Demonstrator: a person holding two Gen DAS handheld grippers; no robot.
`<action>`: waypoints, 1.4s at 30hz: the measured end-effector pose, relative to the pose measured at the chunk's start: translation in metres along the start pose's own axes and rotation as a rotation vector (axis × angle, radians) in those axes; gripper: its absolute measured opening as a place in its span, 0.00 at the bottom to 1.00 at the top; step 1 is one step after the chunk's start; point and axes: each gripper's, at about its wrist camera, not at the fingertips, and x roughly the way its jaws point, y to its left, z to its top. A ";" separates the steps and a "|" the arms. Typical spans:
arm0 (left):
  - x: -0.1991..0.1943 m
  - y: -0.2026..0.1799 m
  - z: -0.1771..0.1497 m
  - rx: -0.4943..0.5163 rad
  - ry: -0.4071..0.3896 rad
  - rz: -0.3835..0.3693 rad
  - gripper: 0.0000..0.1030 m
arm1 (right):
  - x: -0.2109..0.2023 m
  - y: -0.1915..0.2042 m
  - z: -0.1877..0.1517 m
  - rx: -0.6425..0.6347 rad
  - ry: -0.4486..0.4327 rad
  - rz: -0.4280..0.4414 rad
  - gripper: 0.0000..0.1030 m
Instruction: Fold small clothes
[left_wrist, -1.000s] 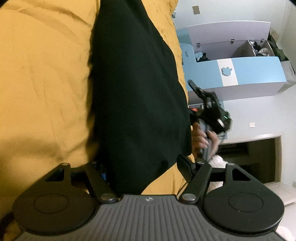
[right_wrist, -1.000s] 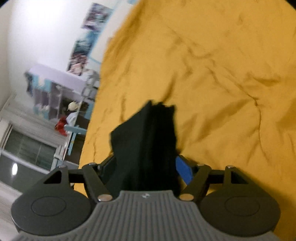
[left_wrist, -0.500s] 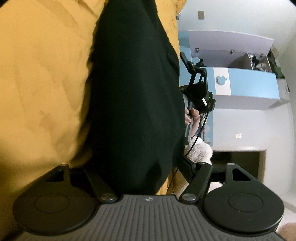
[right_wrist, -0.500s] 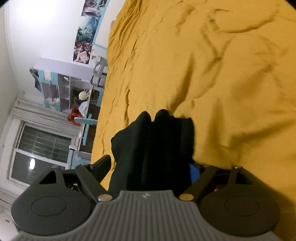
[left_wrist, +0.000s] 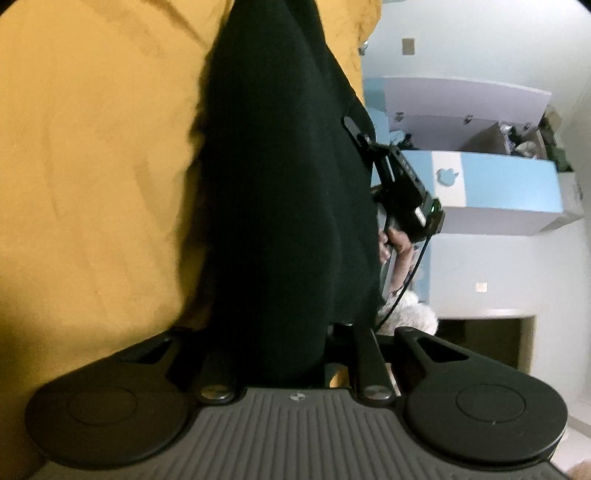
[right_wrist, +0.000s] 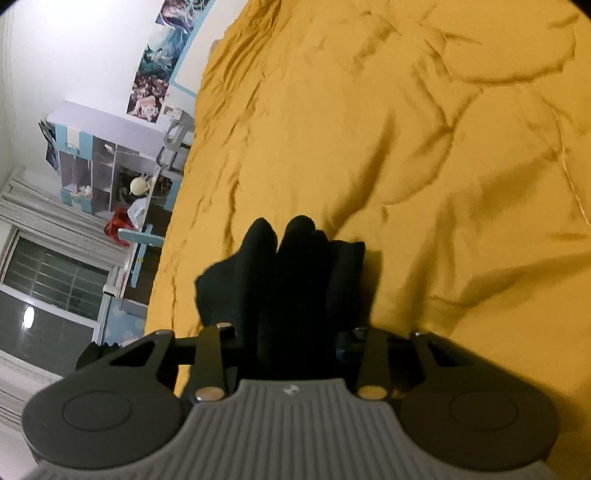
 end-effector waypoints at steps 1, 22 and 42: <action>-0.003 -0.002 0.000 0.007 -0.004 -0.012 0.21 | -0.003 0.007 0.000 -0.009 -0.008 -0.002 0.29; -0.196 -0.084 -0.050 0.314 -0.387 -0.038 0.21 | 0.087 0.297 -0.032 -0.328 0.048 0.276 0.28; -0.214 0.082 -0.076 0.020 -0.467 0.134 0.18 | 0.376 0.232 -0.088 -0.302 0.286 0.111 0.30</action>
